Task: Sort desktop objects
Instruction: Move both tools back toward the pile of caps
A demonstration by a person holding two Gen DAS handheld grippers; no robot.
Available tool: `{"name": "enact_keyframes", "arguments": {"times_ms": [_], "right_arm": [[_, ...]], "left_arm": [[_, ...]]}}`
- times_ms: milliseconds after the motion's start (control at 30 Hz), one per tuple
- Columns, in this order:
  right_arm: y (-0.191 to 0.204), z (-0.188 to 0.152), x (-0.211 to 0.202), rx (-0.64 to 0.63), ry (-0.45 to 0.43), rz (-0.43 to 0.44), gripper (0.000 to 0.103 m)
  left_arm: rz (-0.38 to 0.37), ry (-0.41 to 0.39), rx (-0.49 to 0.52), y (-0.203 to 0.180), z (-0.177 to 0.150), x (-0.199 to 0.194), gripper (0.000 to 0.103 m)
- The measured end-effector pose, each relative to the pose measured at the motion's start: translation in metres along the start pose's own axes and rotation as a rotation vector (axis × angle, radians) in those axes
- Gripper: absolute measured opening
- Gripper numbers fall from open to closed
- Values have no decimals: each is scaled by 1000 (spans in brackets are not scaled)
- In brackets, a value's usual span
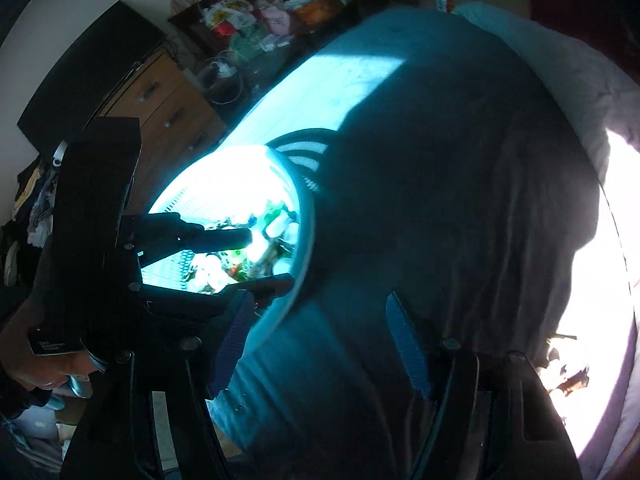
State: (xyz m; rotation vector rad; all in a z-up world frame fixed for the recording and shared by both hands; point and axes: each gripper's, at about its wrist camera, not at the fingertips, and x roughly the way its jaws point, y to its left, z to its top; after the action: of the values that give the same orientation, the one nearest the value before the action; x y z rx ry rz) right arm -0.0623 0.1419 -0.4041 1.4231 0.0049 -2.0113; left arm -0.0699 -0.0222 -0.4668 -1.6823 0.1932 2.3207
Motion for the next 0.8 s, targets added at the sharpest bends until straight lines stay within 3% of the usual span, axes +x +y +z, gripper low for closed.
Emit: {"name": "enact_keyframes", "arguments": {"times_ms": [200,367,567,667,800], "right_arm": [[-140,-92,-39,284,7,-125,72],[-222,-175,-61,486,34,-123,72],[-266,-239,-59,580,74,-97,72],[-280,-248,-57,598,66,-75,72],[-290,-248,-58,612,34,-60,72]], "left_arm": [[-114,-40,309,-132,53,67,56],[-183,-88,422,-194,90,126,56],[-195,-80,509,-233,110,180,56],[-216,-52,509,-236,111,199,56],[-186,-8,556,-252,105,225,56]]}}
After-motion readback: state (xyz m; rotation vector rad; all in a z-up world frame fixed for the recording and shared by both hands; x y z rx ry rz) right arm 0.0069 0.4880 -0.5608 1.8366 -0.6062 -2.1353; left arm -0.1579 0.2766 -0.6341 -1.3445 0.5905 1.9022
